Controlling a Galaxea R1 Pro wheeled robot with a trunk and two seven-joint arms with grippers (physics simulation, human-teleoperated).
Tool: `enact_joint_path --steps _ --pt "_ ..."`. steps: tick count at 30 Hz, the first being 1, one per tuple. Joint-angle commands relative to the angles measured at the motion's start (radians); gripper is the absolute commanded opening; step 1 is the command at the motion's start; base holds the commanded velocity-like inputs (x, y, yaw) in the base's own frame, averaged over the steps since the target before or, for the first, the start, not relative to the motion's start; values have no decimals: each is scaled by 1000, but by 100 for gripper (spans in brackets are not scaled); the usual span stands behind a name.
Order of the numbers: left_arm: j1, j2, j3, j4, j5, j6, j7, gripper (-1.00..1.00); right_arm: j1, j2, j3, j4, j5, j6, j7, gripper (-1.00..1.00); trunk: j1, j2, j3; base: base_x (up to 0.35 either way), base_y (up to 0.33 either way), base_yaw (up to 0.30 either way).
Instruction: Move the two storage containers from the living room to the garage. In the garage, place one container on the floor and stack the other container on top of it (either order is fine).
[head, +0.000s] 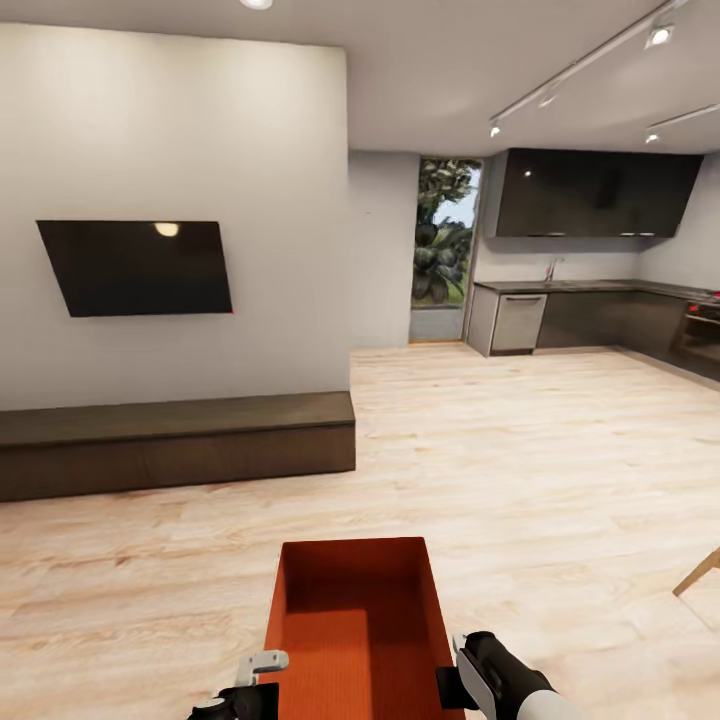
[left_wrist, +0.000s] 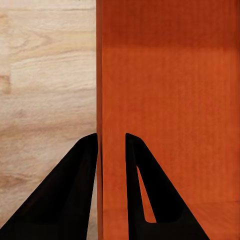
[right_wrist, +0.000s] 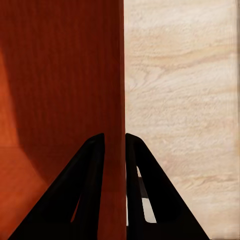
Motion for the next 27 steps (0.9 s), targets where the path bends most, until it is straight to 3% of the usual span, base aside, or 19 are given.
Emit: enact_joint_path --steps 1,9,27 --pt "0 2 -17 -3 20 5 4 -100 0 -11 26 0 -19 4 -3 -100 0 -1 -1 0 55 -285" --pt "0 2 -17 -3 20 5 4 -100 0 -12 25 0 -19 4 -2 -100 0 -1 -1 0 125 -285" --pt "0 2 -17 -3 20 4 4 -100 0 -13 25 0 -19 4 -2 -100 0 -1 -1 -17 257 -256"
